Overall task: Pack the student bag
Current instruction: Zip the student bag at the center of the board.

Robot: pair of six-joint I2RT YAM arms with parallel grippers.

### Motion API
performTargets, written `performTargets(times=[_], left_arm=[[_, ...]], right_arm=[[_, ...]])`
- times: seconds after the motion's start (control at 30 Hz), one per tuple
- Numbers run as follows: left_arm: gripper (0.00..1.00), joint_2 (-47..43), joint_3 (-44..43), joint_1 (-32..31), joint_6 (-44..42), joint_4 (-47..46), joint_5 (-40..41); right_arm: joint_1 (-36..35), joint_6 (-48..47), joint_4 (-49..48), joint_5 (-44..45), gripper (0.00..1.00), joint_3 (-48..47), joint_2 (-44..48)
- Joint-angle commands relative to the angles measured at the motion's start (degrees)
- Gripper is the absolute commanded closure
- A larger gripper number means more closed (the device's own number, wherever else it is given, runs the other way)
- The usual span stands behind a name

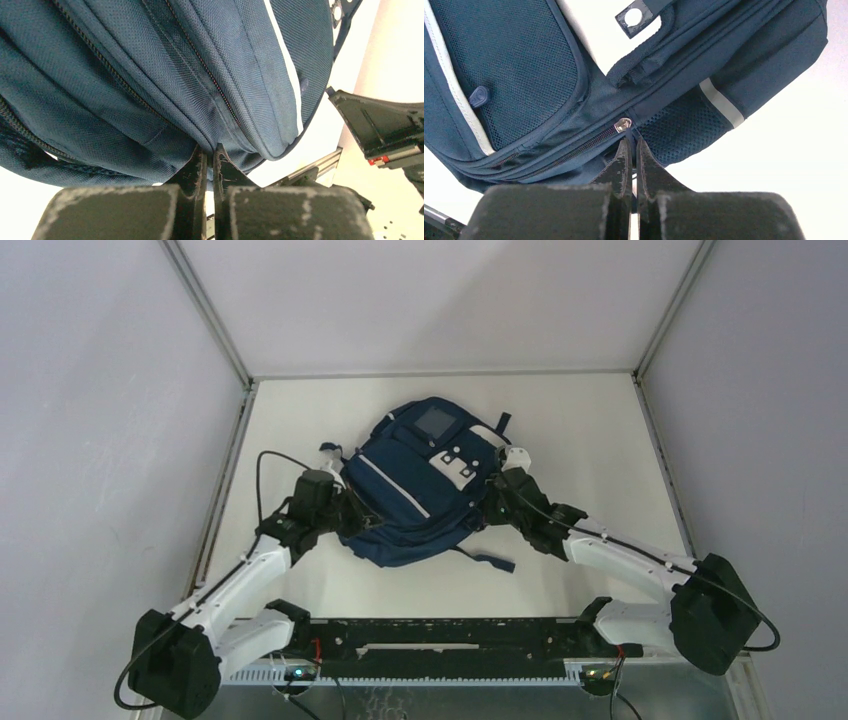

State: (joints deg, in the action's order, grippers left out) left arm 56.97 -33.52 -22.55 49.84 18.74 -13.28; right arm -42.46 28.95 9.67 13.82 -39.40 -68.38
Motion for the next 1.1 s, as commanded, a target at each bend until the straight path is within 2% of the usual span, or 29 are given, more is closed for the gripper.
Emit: performTargets(times=[0.0, 0.27, 0.4, 0.5, 0.63, 0.67, 0.7, 0.8, 0.83, 0.93, 1.0, 1.07], left_arm=[[1.0, -2.6, -1.4, 1.8, -8.2, 5.1, 1.7], [1.0, -5.5, -3.3, 1.9, -10.3, 8.9, 3.2], [1.0, -6.8, -2.6, 1.5, -10.2, 7.8, 0.5], [1.0, -5.9, -2.2, -3.0, -8.9, 5.3, 0.4], [1.0, -1.0, -3.5, -13.4, -5.3, -0.3, 1.1], [0.97, 0.7, -4.1, -15.8, -4.4, -2.3, 1.1], [0.87, 2.2, -4.8, -18.1, -3.3, -3.7, 1.2], [0.61, 5.4, -8.2, -23.4, -1.7, -5.8, 3.5], [0.55, 6.0, -9.7, -24.6, -1.9, -5.9, 3.6], [0.47, 5.1, -13.2, -25.5, -4.7, -3.7, 4.1], [0.41, 2.6, -15.2, -25.1, -7.0, 1.8, 8.3], [0.39, -0.3, -15.7, -21.5, -8.2, 5.8, 10.2]], right_arm=[[5.0, -4.8, -0.1, 7.8, 1.0, -1.2, -1.0], [9.7, -6.8, -2.4, 8.7, 1.0, -1.2, -6.1], [9.9, -6.4, -2.0, 4.0, 1.0, -1.9, -4.7], [9.7, -5.7, -0.7, -1.0, 0.99, -2.5, -2.6], [7.4, -5.2, 2.1, -2.6, 0.6, -2.7, 1.7], [6.7, -5.2, 2.8, -2.7, 0.53, -2.7, 3.1], [6.1, -5.0, 3.4, -2.9, 0.49, -2.7, 4.3], [4.9, -4.5, 5.9, -3.1, 0.43, -2.9, 8.3], [4.5, -4.7, 6.6, -3.5, 0.43, -3.1, 9.3], [1.9, -6.3, 7.4, -4.6, 0.42, -3.8, 11.6], [-1.3, -8.7, 6.8, -4.3, 0.4, -4.7, 11.9], [-4.9, -12.0, 6.0, -3.7, 0.4, -6.0, 10.6]])
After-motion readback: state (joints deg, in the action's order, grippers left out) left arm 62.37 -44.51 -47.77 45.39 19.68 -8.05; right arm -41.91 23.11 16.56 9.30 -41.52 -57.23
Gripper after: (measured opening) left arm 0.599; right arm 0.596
